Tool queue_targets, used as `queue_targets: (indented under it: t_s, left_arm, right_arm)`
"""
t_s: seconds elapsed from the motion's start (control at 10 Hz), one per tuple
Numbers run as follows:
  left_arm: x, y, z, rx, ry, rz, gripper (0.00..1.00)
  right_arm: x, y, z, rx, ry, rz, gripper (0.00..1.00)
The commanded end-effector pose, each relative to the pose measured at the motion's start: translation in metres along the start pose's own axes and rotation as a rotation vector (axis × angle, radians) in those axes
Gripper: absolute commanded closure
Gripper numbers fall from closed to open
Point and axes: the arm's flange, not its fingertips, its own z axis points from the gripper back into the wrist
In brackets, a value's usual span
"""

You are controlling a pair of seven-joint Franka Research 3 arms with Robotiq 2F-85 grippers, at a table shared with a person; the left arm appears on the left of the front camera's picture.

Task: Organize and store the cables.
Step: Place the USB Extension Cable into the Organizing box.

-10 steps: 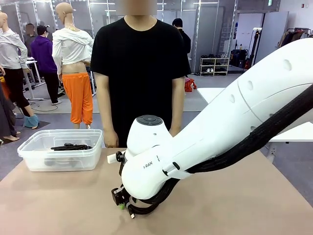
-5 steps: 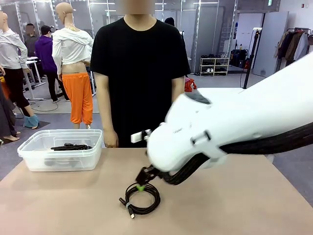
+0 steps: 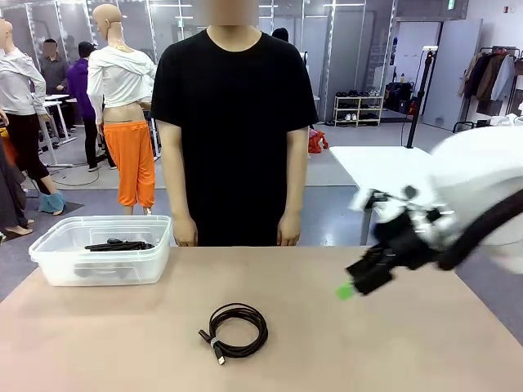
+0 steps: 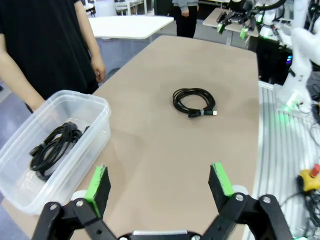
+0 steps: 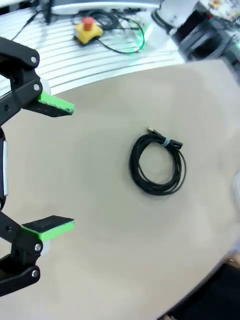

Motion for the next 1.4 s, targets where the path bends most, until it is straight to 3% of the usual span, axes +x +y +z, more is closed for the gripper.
queue_targets:
  t_s: [0.0,0.2,0.4,0.5,0.7,1.0,1.3]
  left_arm:
    - [-0.001,0.001,-0.003,0.023,0.0,-0.015,0.0]
    - [0.0,0.0,0.0,0.0,0.0,0.0,0.0]
    - [0.043,-0.021,-0.046,-0.045,0.052,0.061,0.0]
    - [0.063,-0.03,-0.064,-0.012,0.105,0.135,0.0]
    - [0.105,-0.054,-0.101,0.09,0.251,0.26,0.0]
    - [0.143,-0.092,-0.17,0.218,0.393,0.313,0.0]
    - [0.148,-0.126,-0.219,0.202,0.495,0.322,0.0]
  right_arm:
    - [-0.066,-0.031,0.044,0.126,-0.089,0.123,0.0]
    - [-0.109,-0.054,0.083,0.154,-0.148,0.208,0.0]
    - [-0.143,-0.059,0.103,0.152,-0.181,0.402,0.0]
    - [-0.159,-0.056,0.114,0.12,-0.207,0.422,0.0]
    - [-0.194,-0.043,0.136,0.043,-0.259,0.397,0.0]
    - [-0.246,-0.031,0.148,-0.002,-0.371,0.33,0.0]
    - [-0.264,-0.02,0.151,-0.039,-0.409,0.333,0.0]
